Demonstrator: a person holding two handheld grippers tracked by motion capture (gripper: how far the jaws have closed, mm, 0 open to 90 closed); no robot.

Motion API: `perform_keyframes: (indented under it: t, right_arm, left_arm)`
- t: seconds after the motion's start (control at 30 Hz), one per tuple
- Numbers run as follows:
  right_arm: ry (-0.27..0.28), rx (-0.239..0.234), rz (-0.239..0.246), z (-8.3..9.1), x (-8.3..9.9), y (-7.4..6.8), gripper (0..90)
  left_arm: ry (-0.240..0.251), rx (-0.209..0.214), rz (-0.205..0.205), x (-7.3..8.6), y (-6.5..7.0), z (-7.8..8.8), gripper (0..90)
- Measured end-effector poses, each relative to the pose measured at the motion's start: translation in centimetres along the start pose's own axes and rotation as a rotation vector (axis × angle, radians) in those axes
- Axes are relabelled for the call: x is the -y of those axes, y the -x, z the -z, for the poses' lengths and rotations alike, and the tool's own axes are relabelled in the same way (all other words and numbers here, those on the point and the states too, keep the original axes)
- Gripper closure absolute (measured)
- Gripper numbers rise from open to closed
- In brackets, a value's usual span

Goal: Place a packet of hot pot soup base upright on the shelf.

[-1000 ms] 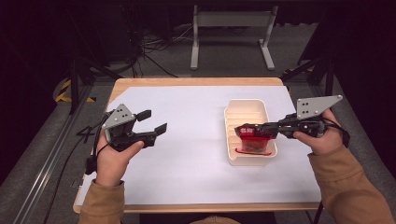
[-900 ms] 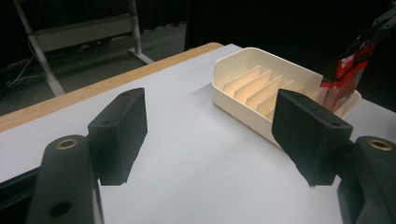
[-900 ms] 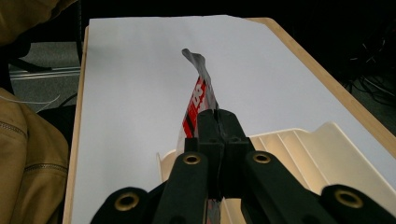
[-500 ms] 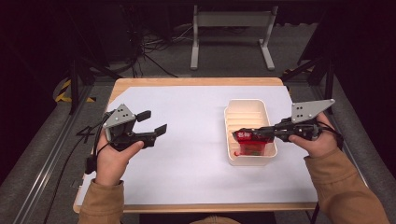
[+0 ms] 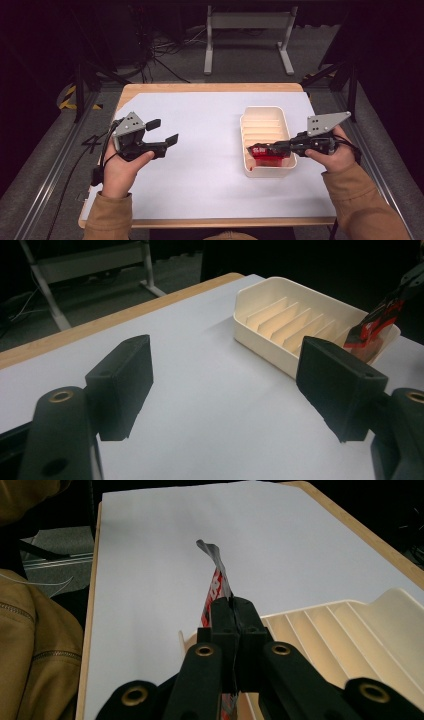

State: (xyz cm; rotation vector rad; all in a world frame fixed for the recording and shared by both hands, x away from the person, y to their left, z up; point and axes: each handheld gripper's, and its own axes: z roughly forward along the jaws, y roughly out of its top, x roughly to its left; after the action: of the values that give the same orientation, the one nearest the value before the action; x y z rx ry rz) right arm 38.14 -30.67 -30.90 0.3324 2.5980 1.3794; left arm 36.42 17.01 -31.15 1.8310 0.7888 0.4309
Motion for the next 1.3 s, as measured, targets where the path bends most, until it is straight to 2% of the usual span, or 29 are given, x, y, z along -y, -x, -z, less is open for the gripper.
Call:
perform_keyframes:
  t: [0.33, 0.43, 0.7, 0.87, 1.03, 1.1, 1.17, 1.23, 1.3]
  right_arm:
    - [0.001, -0.010, -0.021, -0.5, 0.7, -0.1, 87.8]
    - [0.000, -0.011, -0.024, -0.5, 0.8, -0.2, 87.3]
    - [-0.019, 0.010, -0.051, 0.0, 1.8, -0.3, 85.3]
    - [-0.021, 0.025, -0.053, 0.3, 2.0, -0.4, 84.3]
    - [-0.014, 0.038, -0.050, 0.6, 1.9, -0.4, 82.1]
    - [-0.007, 0.041, -0.050, 0.7, 1.7, -0.4, 80.1]
    - [-0.003, 0.041, -0.048, 0.8, 1.5, -0.5, 78.8]
    - [0.005, 0.048, -0.048, 0.8, 1.3, -0.6, 75.2]
    - [0.011, 0.053, -0.046, 0.9, 1.2, -0.6, 73.0]
  left_arm:
    - [0.015, -0.004, 0.007, 0.2, -0.1, -0.1, 22.3]
    - [0.006, 0.011, 0.009, 0.2, -0.2, -0.2, 22.1]
    - [-0.012, -0.007, -0.002, 0.4, -0.4, -0.4, 18.7]
    - [-0.025, 0.036, 0.014, 0.5, -0.4, -0.6, 18.1]
    - [-0.020, 0.045, -0.005, 0.5, -0.5, -0.6, 17.9]
    - [-0.026, 0.052, 0.007, 0.5, -0.6, -0.6, 16.6]
    - [-0.030, 0.038, 0.019, 0.6, -0.6, -0.6, 13.4]
    - [-0.039, 0.014, 0.008, 0.7, -0.7, -0.6, 9.7]
    - [-0.042, 0.011, 0.002, 0.7, -0.7, -0.6, 7.7]
